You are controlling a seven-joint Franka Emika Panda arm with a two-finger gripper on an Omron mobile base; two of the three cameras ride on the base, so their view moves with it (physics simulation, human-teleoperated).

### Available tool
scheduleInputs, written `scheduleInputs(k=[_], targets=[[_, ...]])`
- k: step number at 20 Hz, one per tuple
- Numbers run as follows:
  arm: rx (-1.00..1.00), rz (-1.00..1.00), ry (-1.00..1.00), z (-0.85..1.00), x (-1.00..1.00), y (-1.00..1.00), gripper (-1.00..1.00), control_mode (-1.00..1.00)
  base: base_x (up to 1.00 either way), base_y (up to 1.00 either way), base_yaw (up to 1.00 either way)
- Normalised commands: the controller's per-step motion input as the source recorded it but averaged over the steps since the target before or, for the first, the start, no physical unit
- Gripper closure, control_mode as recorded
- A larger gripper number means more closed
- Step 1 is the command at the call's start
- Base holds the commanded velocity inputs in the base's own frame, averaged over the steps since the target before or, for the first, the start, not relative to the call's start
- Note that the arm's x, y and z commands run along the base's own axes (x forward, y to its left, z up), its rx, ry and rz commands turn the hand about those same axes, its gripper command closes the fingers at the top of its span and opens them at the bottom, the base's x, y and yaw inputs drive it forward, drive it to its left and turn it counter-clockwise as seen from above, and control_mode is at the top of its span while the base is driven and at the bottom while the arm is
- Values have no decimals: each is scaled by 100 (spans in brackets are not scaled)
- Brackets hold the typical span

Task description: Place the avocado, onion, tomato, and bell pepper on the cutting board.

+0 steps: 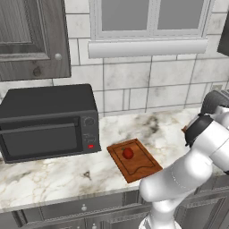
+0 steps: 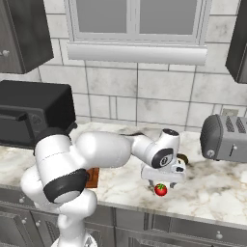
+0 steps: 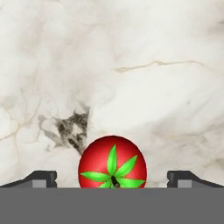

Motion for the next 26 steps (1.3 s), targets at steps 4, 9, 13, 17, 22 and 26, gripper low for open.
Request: scheduleInputs(k=[4, 9, 13, 17, 22, 26], targets=[[0, 0, 0, -21, 0, 0, -100, -100, 0, 0, 0], [0, 0, 0, -21, 0, 0, -100, -100, 0, 0, 0], [0, 0, 1, -23, 0, 0, 100, -100, 0, 0, 0], [2, 0, 0, -8, 0, -1, 100, -100, 0, 0, 0], [9, 2, 0, 53, 0, 0, 100, -100, 0, 0, 0], [4, 5, -1, 82, 0, 39, 100, -100, 0, 0, 0]])
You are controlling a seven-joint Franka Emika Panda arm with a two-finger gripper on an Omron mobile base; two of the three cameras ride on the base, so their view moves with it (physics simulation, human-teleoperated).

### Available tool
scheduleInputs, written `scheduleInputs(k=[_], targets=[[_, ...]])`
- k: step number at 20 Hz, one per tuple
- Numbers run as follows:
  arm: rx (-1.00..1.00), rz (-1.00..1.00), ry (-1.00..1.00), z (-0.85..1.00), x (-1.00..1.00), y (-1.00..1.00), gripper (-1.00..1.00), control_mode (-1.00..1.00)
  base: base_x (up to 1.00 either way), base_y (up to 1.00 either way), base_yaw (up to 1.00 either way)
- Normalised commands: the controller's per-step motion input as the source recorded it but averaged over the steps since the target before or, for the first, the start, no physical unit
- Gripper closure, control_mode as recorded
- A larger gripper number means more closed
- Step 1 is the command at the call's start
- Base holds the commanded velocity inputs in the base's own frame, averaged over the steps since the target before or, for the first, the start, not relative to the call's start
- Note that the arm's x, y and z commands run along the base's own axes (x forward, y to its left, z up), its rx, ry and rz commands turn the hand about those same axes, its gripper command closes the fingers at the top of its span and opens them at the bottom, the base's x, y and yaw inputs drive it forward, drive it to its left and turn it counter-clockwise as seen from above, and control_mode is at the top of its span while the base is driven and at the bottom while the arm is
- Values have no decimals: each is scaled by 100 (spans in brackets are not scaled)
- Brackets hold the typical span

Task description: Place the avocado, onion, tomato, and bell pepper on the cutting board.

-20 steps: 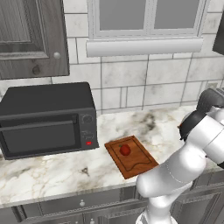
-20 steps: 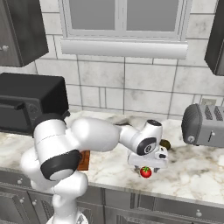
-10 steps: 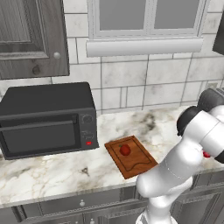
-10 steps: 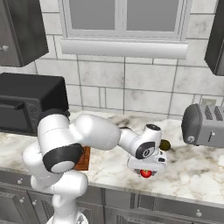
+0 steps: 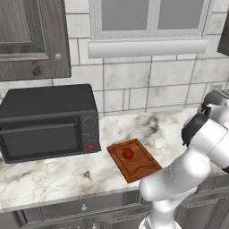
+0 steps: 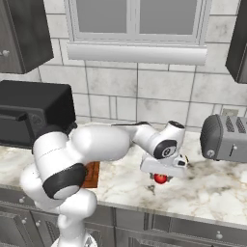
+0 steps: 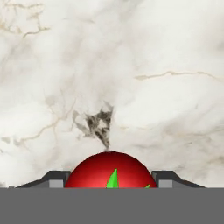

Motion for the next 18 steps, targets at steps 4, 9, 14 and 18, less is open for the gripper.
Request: scheduleInputs(k=[4, 9, 14, 18], targets=[[0, 3, -3, 55, -3, 89, 100, -100, 0, 0, 0], [0, 0, -3, 41, -3, 98, 100, -100, 0, 0, 0], [0, 0, -8, 14, -4, 88, 100, -100, 0, 0, 0], [0, -1, -20, 0, -2, 70, 100, -100, 0, 0, 0]])
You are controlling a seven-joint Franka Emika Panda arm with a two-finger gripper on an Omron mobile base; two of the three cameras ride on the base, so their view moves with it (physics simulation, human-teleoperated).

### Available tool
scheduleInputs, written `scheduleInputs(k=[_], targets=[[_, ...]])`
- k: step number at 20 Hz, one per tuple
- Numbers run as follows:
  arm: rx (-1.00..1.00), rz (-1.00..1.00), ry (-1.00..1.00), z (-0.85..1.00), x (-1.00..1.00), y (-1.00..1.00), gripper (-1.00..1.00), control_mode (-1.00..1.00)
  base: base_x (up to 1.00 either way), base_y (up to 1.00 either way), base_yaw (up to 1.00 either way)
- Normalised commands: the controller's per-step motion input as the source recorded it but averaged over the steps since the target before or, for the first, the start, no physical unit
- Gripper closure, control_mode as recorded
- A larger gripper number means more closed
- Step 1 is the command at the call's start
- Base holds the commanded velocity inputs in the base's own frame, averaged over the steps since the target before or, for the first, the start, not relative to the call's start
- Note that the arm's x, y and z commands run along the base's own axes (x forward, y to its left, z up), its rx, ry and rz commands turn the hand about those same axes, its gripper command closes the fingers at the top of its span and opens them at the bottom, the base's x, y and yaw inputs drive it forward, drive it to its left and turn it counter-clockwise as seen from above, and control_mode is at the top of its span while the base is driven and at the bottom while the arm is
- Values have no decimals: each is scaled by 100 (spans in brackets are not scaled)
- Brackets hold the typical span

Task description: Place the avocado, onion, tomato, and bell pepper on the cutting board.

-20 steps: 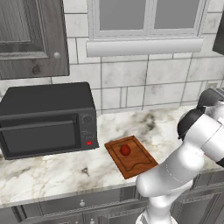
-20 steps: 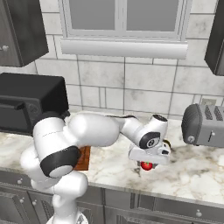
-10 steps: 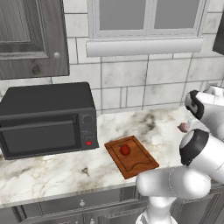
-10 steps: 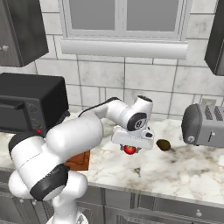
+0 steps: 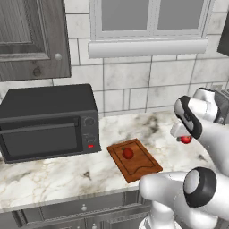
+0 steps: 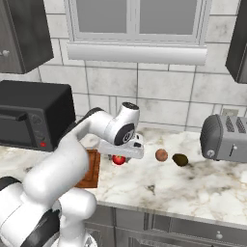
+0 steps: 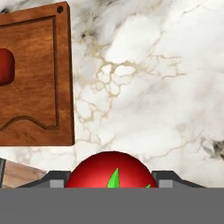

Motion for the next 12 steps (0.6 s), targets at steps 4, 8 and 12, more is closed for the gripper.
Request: scheduleInputs(k=[4, 8, 12], targets=[[0, -3, -16, 14, 10, 83, 100, -100, 0, 0, 0], [0, -5, -5, 2, 28, 80, 100, -100, 0, 0, 0], [0, -1, 0, 0, 34, 66, 100, -100, 0, 0, 0]])
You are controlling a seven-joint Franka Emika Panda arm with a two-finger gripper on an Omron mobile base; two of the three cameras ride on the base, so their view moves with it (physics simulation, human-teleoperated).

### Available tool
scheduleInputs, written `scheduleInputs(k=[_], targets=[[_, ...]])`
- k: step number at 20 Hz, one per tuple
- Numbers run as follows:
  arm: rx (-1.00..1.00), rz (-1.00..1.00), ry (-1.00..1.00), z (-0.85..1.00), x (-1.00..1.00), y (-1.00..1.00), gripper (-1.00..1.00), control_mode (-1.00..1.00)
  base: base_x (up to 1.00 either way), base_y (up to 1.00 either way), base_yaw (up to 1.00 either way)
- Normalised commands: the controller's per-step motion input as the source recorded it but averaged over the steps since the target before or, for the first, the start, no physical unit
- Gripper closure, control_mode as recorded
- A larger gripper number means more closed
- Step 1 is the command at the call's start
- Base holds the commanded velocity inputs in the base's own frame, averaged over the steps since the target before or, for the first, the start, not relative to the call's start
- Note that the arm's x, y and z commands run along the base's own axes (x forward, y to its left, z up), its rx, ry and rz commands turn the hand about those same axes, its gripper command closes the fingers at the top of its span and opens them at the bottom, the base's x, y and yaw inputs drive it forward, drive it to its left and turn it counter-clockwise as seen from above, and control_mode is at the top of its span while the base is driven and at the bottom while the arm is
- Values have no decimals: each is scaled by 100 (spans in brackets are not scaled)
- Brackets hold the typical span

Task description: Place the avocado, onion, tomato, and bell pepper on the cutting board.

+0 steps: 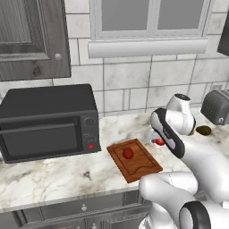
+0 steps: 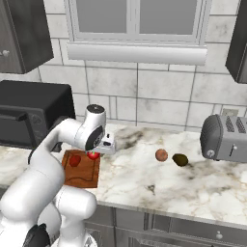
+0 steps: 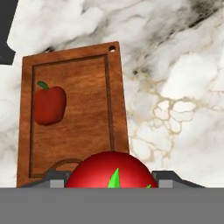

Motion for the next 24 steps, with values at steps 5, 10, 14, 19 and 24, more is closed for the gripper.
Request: scheduleInputs(k=[5, 10, 14, 19, 24], targets=[[0, 0, 0, 0, 38, 36, 100, -100, 0, 0, 0], [0, 0, 0, -2, 47, 18, 100, -100, 0, 0, 0], [0, 0, 0, -16, 33, 16, 100, -100, 0, 0, 0], [0, 0, 0, -24, 12, 10, 100, -100, 0, 0, 0], [0, 0, 1, -28, 7, 1, 100, -100, 0, 0, 0]])
